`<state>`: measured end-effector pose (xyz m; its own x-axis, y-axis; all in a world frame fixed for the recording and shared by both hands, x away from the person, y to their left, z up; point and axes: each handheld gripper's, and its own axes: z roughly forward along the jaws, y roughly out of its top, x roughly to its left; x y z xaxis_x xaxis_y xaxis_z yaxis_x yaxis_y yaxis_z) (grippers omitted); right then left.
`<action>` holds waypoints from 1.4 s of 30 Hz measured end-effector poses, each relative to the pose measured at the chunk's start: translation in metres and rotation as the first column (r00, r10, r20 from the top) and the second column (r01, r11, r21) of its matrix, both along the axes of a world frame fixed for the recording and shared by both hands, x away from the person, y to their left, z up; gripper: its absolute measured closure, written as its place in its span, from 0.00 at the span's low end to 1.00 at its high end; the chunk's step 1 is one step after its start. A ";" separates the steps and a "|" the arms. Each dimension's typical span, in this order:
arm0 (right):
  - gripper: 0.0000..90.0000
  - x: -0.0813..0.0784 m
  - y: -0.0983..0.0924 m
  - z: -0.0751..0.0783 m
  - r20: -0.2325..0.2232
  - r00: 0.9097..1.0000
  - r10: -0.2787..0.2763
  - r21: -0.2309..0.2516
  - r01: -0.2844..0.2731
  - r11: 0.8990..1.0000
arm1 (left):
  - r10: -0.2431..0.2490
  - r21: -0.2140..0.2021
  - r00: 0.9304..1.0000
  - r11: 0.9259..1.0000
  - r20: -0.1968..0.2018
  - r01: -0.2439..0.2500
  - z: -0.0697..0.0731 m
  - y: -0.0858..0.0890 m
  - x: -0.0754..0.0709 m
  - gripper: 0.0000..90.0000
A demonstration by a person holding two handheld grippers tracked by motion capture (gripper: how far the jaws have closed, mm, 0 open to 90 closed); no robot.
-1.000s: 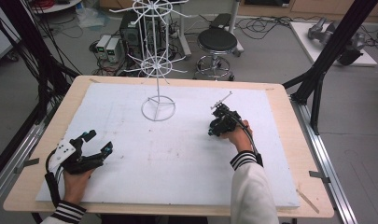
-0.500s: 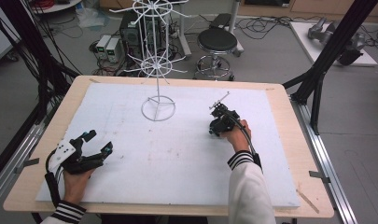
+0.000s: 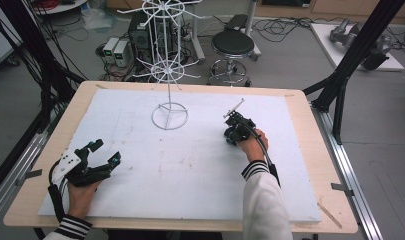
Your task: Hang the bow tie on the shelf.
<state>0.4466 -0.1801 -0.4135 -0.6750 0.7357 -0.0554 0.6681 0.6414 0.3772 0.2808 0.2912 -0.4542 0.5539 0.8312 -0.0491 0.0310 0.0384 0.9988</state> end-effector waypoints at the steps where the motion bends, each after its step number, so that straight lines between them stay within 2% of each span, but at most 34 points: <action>1: 0.98 0.000 0.001 0.000 0.003 1.000 -0.005 -0.018 0.005 1.000 | 0.001 -0.001 1.000 1.000 -0.001 -0.001 0.000 0.000 0.000 0.19; 6: 0.98 -0.001 0.001 0.001 0.010 1.000 -0.007 -0.015 0.007 1.000 | 0.001 0.000 1.000 1.000 -0.001 -0.001 0.000 0.000 0.000 0.19; 9: 0.98 -0.001 0.002 0.003 0.030 1.000 -0.005 -0.001 0.005 1.000 | 0.000 0.000 1.000 1.000 0.000 0.000 0.000 0.000 0.000 0.19; 10: 0.98 -0.002 0.001 0.005 0.037 0.999 -0.008 0.022 0.007 1.000 | 0.000 0.003 1.000 1.000 0.000 0.000 0.000 0.000 0.000 0.19; 16: 0.98 -0.003 0.000 0.010 0.053 0.998 -0.017 0.053 0.015 0.998 | 0.000 0.006 1.000 1.000 0.000 0.000 0.000 0.000 0.000 0.19; 21: 0.98 -0.005 -0.002 0.014 0.067 0.997 -0.034 0.098 0.027 0.995 | 0.001 0.007 1.000 1.000 0.000 -0.001 0.000 0.000 0.000 0.19; 23: 0.98 -0.005 -0.003 0.016 0.072 0.997 -0.042 0.126 0.033 0.991 | 0.001 0.006 1.000 1.000 0.000 -0.001 0.000 -0.001 0.000 0.19; 24: 0.98 -0.005 -0.005 0.019 0.087 0.995 -0.048 0.171 0.032 0.985 | 0.000 0.007 1.000 1.000 0.000 0.000 0.000 -0.001 0.000 0.19; 25: 0.98 -0.005 -0.005 0.019 0.087 0.995 -0.048 0.171 0.032 0.985 | 0.000 0.008 1.000 1.000 0.001 0.000 0.000 -0.001 0.000 0.19; 31: 0.98 -0.007 -0.005 0.025 0.113 0.991 -0.067 0.263 0.035 0.964 | 0.000 0.007 1.000 1.000 0.001 0.000 0.000 -0.001 0.000 0.19; 37: 0.98 -0.009 -0.008 0.031 0.161 0.983 -0.094 0.301 0.042 0.953 | 0.001 0.006 1.000 1.000 0.000 -0.001 0.000 -0.001 0.000 0.19; 42: 0.98 -0.011 -0.012 0.036 0.189 0.975 -0.118 0.359 0.044 0.932 | 0.000 0.008 1.000 1.000 0.001 0.000 0.000 0.000 0.000 0.19</action>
<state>0.4358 -0.1919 -0.3776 -0.6137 0.7848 0.0863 0.5970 0.3898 0.7012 0.2805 0.2907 -0.4541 0.5541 0.8314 -0.0417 0.0303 0.0299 0.9991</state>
